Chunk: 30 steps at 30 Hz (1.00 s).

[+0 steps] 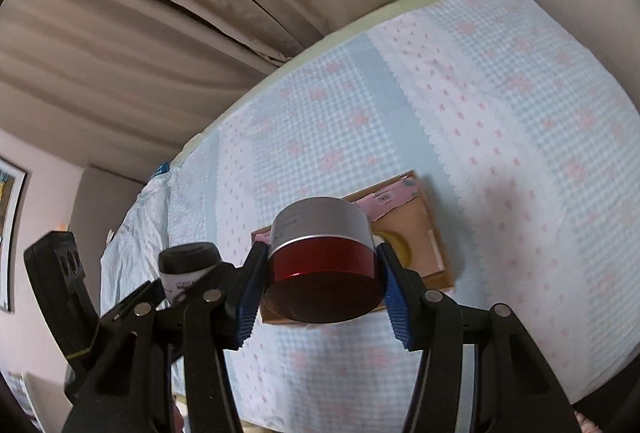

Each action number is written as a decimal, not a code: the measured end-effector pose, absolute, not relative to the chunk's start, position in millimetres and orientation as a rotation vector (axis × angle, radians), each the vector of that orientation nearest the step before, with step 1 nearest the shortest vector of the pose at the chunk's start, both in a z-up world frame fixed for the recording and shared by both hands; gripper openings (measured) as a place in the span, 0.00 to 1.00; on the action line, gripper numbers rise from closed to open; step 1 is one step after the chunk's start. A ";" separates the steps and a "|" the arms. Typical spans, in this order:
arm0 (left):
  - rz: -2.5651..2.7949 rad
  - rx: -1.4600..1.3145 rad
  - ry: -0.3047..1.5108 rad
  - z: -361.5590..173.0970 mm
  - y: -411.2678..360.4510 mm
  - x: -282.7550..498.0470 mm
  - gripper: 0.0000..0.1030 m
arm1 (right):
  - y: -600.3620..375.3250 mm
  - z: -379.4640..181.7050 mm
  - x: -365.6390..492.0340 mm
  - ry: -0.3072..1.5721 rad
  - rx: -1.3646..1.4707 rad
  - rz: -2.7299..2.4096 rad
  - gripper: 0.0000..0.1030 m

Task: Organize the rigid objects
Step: 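Carry white jar with left gripper while right gripper carries red-silver jar into box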

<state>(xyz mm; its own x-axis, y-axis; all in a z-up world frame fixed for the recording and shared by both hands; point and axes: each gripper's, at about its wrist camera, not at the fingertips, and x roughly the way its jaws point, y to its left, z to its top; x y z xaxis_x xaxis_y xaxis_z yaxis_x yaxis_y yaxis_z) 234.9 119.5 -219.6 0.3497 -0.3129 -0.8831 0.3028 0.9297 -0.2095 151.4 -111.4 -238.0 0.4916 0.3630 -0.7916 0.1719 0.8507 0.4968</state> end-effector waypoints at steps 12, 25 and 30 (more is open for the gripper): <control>-0.446 -0.013 1.315 -328.8 128.0 301.9 0.53 | -91.3 -332.0 205.0 1.171 0.597 0.003 0.49; -0.540 0.127 1.435 -409.0 71.1 345.8 0.53 | -118.0 -410.4 250.6 1.271 0.618 -0.132 0.49; -0.528 0.203 1.428 -416.0 62.0 345.9 0.77 | -121.6 -420.6 260.7 1.310 0.618 -0.144 0.49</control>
